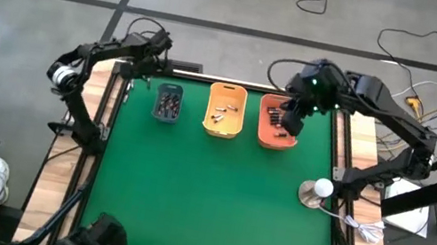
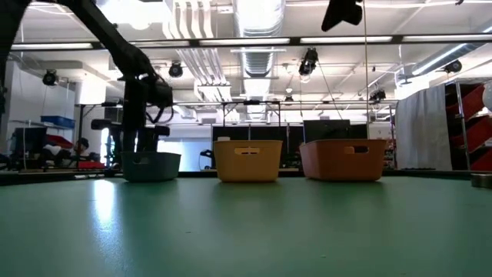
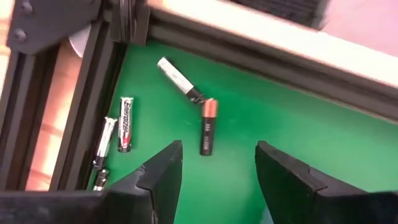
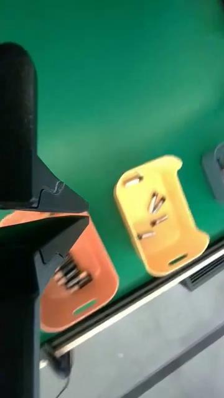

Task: Sort batteries
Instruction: Put the black battery into the gray bin

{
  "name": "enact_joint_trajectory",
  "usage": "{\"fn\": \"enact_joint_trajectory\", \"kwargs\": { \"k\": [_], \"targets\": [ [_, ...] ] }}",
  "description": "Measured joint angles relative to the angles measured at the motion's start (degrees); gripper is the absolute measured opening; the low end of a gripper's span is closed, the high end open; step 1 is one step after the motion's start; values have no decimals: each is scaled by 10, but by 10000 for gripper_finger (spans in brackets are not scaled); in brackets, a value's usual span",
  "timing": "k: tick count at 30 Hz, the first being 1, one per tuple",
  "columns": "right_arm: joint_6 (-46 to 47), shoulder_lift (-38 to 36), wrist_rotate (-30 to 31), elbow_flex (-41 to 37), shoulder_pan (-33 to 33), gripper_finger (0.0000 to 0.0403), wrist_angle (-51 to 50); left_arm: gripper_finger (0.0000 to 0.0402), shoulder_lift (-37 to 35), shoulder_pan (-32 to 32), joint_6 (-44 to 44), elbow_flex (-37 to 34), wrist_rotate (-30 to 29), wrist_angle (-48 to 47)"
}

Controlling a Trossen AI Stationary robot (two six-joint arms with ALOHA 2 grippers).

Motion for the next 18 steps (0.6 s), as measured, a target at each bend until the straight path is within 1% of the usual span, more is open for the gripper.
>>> {"fn": "enact_joint_trajectory", "kwargs": {
  "k": [2,5,8,12,15,18],
  "targets": [
    [-17,1,0,0,-15,13,-10,180,24,3,-6,3,-2,-7],
    [-25,-2,0,0,-21,13,-25,179,52,16,-4,7,0,8],
    [-16,-10,-1,0,-20,13,-37,172,75,28,20,13,20,32],
    [2,-16,0,0,-20,13,-36,156,101,37,33,22,29,27],
    [13,-18,0,0,-20,13,-38,139,110,43,36,38,37,31],
    [16,-22,0,0,-20,13,-38,108,115,44,36,42,55,30]
  ]
}}
